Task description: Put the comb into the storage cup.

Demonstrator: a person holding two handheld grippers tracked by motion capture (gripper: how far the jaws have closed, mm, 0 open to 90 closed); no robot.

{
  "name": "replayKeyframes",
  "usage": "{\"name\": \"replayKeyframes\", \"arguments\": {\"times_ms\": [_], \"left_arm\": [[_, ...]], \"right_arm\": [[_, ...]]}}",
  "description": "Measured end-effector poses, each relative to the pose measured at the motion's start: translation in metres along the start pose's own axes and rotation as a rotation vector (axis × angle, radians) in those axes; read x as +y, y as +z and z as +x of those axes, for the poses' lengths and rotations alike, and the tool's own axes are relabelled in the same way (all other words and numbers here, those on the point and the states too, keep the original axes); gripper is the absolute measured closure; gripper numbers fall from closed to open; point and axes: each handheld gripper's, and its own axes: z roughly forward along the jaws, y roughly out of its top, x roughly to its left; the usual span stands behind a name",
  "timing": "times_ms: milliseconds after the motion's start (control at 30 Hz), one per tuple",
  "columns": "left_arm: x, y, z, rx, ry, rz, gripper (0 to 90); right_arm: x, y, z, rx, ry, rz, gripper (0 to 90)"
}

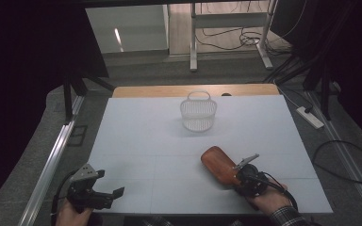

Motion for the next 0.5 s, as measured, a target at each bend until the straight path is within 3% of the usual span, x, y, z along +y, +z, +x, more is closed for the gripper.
{"name": "replayKeyframes", "arguments": {"times_ms": [300,500], "left_arm": [[0.0000,0.0000,0.0000,-0.001,0.000,0.000,1.3],[-0.0001,-0.0008,-0.0002,-0.002,0.002,-0.010,1.5]], "right_arm": [[0.0000,-0.0043,-0.0020,0.020,0.031,-0.017,72.3],[-0.0011,-0.0066,-0.0025,0.018,0.019,-0.042,72.3]]}}
